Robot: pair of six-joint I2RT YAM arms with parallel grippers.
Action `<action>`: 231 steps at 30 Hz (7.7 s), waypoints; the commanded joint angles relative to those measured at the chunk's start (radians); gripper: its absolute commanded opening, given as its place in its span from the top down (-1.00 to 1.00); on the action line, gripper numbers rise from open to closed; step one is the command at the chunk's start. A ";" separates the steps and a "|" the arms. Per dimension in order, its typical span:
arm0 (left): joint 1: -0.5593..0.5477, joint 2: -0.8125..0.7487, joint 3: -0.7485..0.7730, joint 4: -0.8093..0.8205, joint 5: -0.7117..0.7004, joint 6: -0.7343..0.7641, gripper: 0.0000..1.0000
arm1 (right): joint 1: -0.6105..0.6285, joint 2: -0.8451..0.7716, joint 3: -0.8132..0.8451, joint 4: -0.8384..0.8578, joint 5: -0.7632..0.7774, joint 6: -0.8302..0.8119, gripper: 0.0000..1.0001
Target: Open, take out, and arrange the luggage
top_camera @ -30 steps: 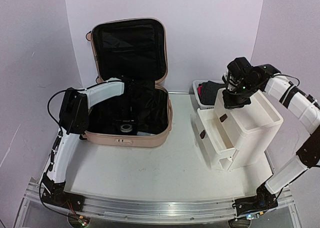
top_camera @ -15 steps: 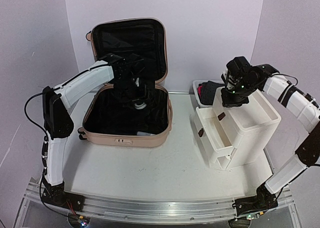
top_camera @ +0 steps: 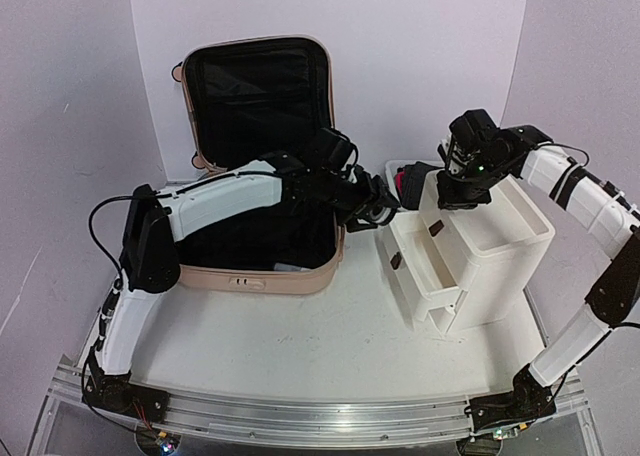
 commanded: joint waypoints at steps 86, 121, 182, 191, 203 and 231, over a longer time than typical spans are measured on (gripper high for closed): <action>-0.106 0.365 0.161 0.562 -0.019 -0.320 0.17 | 0.016 0.056 -0.013 0.023 -0.226 0.004 1.00; -0.144 0.386 0.296 0.369 -0.089 0.053 0.80 | 0.015 0.058 0.020 0.020 -0.331 0.032 1.00; -0.335 0.132 -0.565 0.937 -0.443 1.096 -0.39 | 0.142 -0.190 0.029 -0.453 -0.242 0.031 1.00; -0.290 0.160 -0.549 1.013 -0.338 1.083 -0.18 | 0.142 -0.189 0.034 -0.460 -0.236 0.036 1.00; -0.275 0.226 -0.481 1.014 -0.294 1.135 0.03 | 0.142 -0.176 0.048 -0.464 -0.239 0.046 1.00; -0.272 -0.183 -0.839 0.841 -0.293 1.054 1.00 | 0.141 -0.227 -0.105 -0.335 0.169 0.215 1.00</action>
